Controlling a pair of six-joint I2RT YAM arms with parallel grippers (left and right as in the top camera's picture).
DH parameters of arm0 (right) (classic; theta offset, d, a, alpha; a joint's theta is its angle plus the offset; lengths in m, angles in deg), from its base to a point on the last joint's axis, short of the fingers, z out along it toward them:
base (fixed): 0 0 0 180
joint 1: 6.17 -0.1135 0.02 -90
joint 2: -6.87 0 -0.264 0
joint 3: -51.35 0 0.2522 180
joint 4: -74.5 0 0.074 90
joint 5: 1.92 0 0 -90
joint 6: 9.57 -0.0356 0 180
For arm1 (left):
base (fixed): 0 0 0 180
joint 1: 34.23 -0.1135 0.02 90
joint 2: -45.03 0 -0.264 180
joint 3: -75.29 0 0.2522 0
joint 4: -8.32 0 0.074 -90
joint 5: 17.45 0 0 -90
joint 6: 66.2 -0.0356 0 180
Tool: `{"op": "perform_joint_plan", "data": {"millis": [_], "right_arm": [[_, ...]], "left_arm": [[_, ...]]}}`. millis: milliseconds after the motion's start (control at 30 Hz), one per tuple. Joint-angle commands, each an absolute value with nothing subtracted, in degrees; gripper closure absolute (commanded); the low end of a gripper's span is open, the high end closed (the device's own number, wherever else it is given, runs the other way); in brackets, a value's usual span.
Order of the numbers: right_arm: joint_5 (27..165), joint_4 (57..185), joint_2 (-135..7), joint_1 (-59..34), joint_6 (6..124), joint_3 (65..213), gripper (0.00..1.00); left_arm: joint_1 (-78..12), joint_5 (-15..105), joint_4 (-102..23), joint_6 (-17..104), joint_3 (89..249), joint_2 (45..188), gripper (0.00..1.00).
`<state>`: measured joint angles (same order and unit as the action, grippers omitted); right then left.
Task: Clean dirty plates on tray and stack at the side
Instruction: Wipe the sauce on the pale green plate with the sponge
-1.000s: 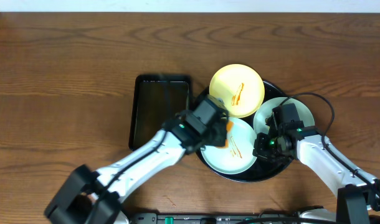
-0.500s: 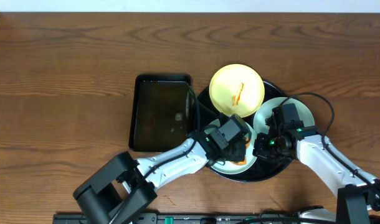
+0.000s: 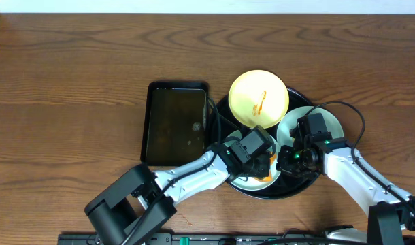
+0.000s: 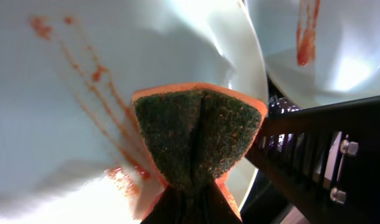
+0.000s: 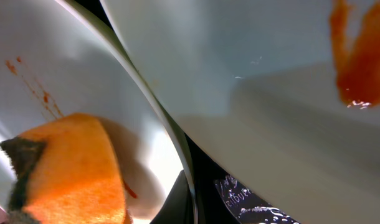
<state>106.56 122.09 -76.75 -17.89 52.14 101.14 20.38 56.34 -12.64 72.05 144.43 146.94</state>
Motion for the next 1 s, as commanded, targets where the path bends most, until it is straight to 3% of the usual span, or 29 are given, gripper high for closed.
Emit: {"op": "perform_joint_plan", "data": {"millis": [0, 967], "right_arm": [[106.78, 122.35, -76.97, -18.26, 51.77, 100.86, 0.99], [107.22, 122.55, -76.97, -18.26, 51.77, 100.86, 0.99]], "left_arm": [[20.77, 55.16, -12.38, 72.58, 145.43, 147.79, 0.92], [21.67, 57.13, -10.2, 72.56, 144.67, 151.38, 0.92]]}}
